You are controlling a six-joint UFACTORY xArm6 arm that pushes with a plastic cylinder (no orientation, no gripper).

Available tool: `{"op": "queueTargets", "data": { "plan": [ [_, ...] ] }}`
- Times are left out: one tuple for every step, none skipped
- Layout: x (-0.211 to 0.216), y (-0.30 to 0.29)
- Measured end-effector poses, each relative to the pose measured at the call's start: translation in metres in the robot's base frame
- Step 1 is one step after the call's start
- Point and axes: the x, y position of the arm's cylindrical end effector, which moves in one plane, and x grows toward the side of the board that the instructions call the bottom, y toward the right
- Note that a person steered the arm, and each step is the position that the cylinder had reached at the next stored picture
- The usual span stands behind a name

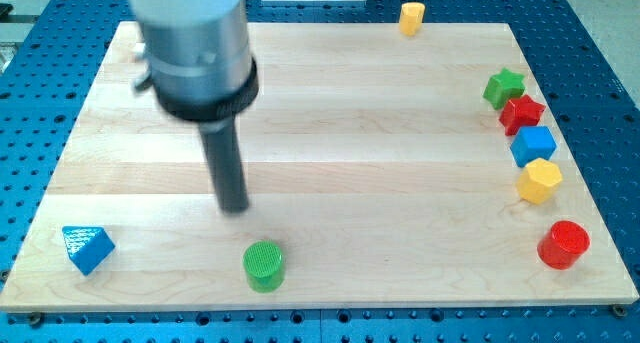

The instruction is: Push the green circle between the yellow hexagon and the red circle

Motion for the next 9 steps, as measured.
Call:
{"op": "queueTargets", "data": {
  "plan": [
    [0.072, -0.005],
    [0.057, 0.043],
    [-0.009, 0.102],
    [-0.037, 0.19],
    [-0.026, 0.175],
    [0.012, 0.127],
    [0.013, 0.151],
    [-0.026, 0.212],
    [-0.021, 0.207]
  ]
}}
